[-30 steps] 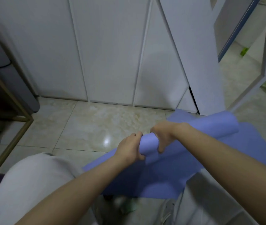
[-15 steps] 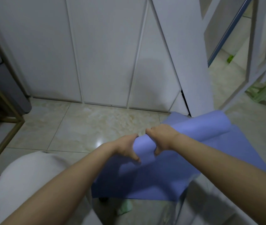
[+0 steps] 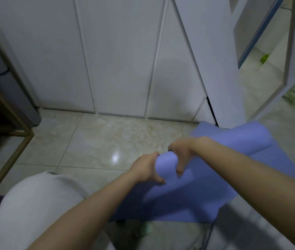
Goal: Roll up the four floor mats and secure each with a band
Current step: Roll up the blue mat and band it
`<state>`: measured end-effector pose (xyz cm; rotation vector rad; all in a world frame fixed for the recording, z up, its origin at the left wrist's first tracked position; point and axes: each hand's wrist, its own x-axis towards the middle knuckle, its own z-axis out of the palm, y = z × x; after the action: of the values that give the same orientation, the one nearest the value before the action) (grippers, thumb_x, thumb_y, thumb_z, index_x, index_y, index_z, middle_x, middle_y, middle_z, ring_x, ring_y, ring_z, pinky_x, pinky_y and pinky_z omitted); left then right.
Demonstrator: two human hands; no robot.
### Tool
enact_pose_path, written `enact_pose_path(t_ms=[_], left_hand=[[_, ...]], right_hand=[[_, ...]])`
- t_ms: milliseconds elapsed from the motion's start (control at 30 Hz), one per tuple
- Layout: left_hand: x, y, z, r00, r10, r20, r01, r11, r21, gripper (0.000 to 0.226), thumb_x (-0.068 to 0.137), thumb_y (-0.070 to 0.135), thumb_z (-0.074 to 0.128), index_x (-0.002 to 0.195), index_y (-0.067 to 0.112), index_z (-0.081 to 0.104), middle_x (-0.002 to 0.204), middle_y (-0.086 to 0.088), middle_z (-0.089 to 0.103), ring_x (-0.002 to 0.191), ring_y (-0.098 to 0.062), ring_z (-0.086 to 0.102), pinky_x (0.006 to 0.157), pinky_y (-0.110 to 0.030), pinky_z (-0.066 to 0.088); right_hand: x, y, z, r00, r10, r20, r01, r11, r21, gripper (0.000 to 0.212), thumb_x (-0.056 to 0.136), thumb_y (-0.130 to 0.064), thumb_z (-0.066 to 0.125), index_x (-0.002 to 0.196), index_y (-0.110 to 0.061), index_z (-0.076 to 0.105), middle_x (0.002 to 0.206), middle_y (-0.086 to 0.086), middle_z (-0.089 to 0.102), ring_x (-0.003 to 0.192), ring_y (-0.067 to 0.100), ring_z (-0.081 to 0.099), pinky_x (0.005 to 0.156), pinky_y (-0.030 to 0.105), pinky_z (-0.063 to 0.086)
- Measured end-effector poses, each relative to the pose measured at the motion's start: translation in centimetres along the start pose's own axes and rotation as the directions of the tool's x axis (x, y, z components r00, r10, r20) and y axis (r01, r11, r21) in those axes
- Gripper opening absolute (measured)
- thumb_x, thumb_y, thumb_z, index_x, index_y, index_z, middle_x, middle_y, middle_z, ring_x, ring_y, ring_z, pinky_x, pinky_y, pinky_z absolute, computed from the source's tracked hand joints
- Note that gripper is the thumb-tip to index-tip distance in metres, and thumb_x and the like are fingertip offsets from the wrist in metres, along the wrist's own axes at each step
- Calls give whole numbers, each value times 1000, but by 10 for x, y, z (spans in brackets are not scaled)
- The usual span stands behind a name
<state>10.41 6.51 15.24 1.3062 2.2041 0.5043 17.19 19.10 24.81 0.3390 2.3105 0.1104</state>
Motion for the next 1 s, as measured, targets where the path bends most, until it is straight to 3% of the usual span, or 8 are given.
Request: enact_pose_path(t_ms=[133, 267, 367, 500, 700, 800, 900, 1000], left_hand=[[11, 1, -10, 977, 62, 202, -59, 998, -21, 77, 62, 44, 85, 126, 20, 51, 121, 3, 58, 109, -19, 56, 86, -26, 44], [16, 1, -12, 914, 131, 384, -104, 990, -90, 74, 62, 39, 87, 126, 23, 52, 123, 4, 59, 109, -16, 56, 91, -25, 45], [13, 3, -4, 948, 108, 300, -97, 994, -53, 77, 64, 41, 85, 127, 19, 46, 125, 0, 56, 108, -19, 54, 87, -27, 44], [4, 3, 9, 993, 67, 97, -57, 993, -102, 75, 63, 39, 85, 123, 19, 43, 119, -1, 57, 103, -22, 55, 80, -33, 45], [-8, 6, 21, 988, 15, -156, -17, 1000, -11, 101, 59, 47, 83, 141, 27, 28, 129, 4, 43, 117, -20, 43, 96, -32, 38], [-7, 5, 22, 988, 17, -152, -20, 1000, -22, 95, 60, 47, 83, 137, 25, 32, 126, 2, 47, 113, -20, 46, 90, -32, 40], [0, 1, 14, 996, 18, -91, -19, 1000, -13, 75, 61, 43, 82, 121, 21, 43, 114, 2, 58, 99, -21, 54, 74, -32, 43], [7, 2, 8, 999, 30, -29, -30, 1000, 0, 68, 62, 41, 82, 115, 18, 45, 107, -2, 63, 93, -25, 57, 73, -35, 45]], right_hand=[[-16, 1, 27, 982, -35, -187, 8, 990, -142, 79, 63, -49, 80, 125, -17, 43, 118, 3, 56, 105, 25, 57, 81, 33, 42], [-20, -3, 49, 970, -49, -240, -2, 978, -208, 80, 64, -47, 80, 124, -12, 40, 118, 7, 53, 103, 27, 55, 80, 34, 40], [-16, -1, 50, 965, -10, -264, -31, 988, -151, 70, 68, -42, 79, 119, -11, 41, 115, 8, 56, 100, 27, 58, 69, 30, 33], [-10, 0, 33, 977, 34, -212, -60, 991, -117, 61, 69, -40, 79, 116, -13, 50, 108, 5, 62, 91, 24, 59, 66, 29, 33], [2, 8, -4, 999, 52, -6, -52, 999, -14, 59, 57, -52, 83, 101, -17, 65, 85, -4, 62, 76, 18, 58, 58, 23, 43], [6, 10, -9, 998, 40, 40, -41, 999, 30, 61, 55, -56, 83, 100, -19, 65, 87, -5, 65, 79, 17, 62, 70, 26, 51], [5, 6, -2, 999, 18, 31, -19, 999, 38, 61, 60, -55, 80, 107, -19, 63, 92, -4, 64, 81, 18, 60, 69, 26, 47], [-2, 7, 8, 999, -2, -47, 2, 1000, 2, 61, 70, -49, 75, 118, -17, 54, 103, -1, 61, 86, 20, 55, 70, 28, 40]])
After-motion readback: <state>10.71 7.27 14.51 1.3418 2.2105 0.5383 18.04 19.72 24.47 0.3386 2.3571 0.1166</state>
